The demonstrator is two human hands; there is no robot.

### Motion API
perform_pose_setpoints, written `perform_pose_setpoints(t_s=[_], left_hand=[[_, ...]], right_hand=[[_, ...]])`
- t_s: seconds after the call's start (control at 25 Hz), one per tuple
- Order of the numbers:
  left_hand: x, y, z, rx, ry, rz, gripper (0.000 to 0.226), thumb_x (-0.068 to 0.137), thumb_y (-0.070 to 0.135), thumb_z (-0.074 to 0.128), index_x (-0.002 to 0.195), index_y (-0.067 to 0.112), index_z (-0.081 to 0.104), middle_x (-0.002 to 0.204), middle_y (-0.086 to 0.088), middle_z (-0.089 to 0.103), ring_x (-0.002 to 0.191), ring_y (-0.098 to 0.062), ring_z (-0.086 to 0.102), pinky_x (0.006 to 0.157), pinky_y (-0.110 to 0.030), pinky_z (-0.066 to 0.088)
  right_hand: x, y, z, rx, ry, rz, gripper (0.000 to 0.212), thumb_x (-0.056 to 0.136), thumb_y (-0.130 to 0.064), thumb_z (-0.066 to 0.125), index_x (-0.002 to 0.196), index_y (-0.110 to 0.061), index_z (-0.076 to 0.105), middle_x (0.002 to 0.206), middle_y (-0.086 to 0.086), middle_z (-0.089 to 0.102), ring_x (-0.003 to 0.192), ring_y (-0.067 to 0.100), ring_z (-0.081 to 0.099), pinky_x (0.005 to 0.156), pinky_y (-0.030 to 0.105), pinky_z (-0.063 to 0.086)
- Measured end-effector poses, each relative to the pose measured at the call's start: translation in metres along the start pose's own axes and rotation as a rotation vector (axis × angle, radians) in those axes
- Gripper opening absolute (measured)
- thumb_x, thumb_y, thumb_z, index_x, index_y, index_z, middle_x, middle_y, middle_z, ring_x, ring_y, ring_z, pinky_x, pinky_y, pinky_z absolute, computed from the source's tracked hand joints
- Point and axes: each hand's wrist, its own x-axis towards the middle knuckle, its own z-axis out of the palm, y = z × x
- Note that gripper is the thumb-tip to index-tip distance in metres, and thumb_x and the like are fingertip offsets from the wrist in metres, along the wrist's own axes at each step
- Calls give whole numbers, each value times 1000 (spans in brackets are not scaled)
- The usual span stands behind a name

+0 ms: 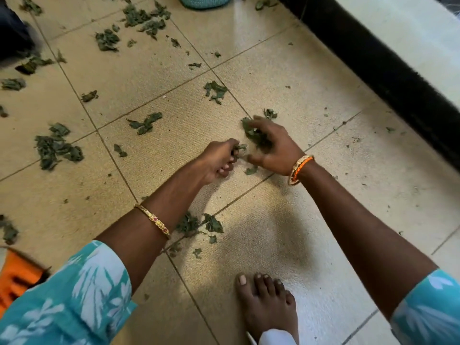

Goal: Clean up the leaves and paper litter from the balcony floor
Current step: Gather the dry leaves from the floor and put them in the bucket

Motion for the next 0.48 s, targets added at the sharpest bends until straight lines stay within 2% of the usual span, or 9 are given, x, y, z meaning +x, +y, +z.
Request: perform_pose_setpoints(t_s=[0.04, 0.12, 0.2, 0.28, 0.36, 0.4, 0.48], left_hand=[[1, 1, -2, -13, -28, 2, 33, 101, 27, 41, 70, 17, 44, 55, 5, 34, 37, -5, 26, 34, -18, 20], [2, 2, -7, -60, -40, 11, 33, 100, 25, 41, 67, 19, 39, 56, 5, 33, 39, -5, 26, 35, -18, 21], [1, 2, -14, -131, -41, 5, 33, 98, 23, 41, 66, 20, 35, 58, 4, 34, 41, -6, 28, 37, -18, 22], [0, 1, -23, -179, -70, -11, 31, 98, 19, 39, 67, 18, 39, 62, 1, 41, 44, -7, 35, 38, -17, 26], [-2, 0, -29, -195, -108, -9, 25, 100, 15, 38, 77, 11, 49, 70, -2, 51, 48, -7, 43, 39, -16, 33], [-2, 0, -30, -199, -119, -2, 21, 100, 11, 39, 86, 7, 54, 73, -3, 54, 50, -7, 47, 40, -15, 36], [-2, -1, -29, -177, -113, 9, 20, 101, 4, 39, 100, 2, 58, 73, -3, 56, 52, -6, 49, 42, -14, 40]], right_hand=[[4, 0, 5, -99, -84, -24, 70, 74, -24, 76, 136, -24, 44, 143, 3, 41, 129, 24, 35, 105, 40, 35], [8, 5, 18, -282, -40, -32, 52, 80, -22, 69, 129, -24, 52, 132, 2, 52, 120, 26, 38, 98, 38, 37], [6, 17, 17, -321, 151, -19, 28, 85, -11, 60, 112, -18, 65, 121, 5, 57, 110, 26, 41, 87, 33, 38], [0, 30, 5, -178, 370, 34, 24, 85, 1, 55, 101, -10, 69, 112, 9, 58, 103, 25, 49, 79, 25, 39], [-7, 36, -10, -33, 538, 70, 26, 81, 6, 54, 97, -9, 69, 106, 8, 55, 96, 20, 55, 74, 16, 43], [-9, 39, -15, 7, 587, 96, 27, 81, 5, 55, 98, -10, 69, 106, 7, 53, 96, 19, 56, 77, 18, 47], [-10, 42, -21, 22, 596, 197, 30, 81, -6, 59, 109, -13, 64, 115, 9, 50, 104, 22, 53, 89, 33, 49]])
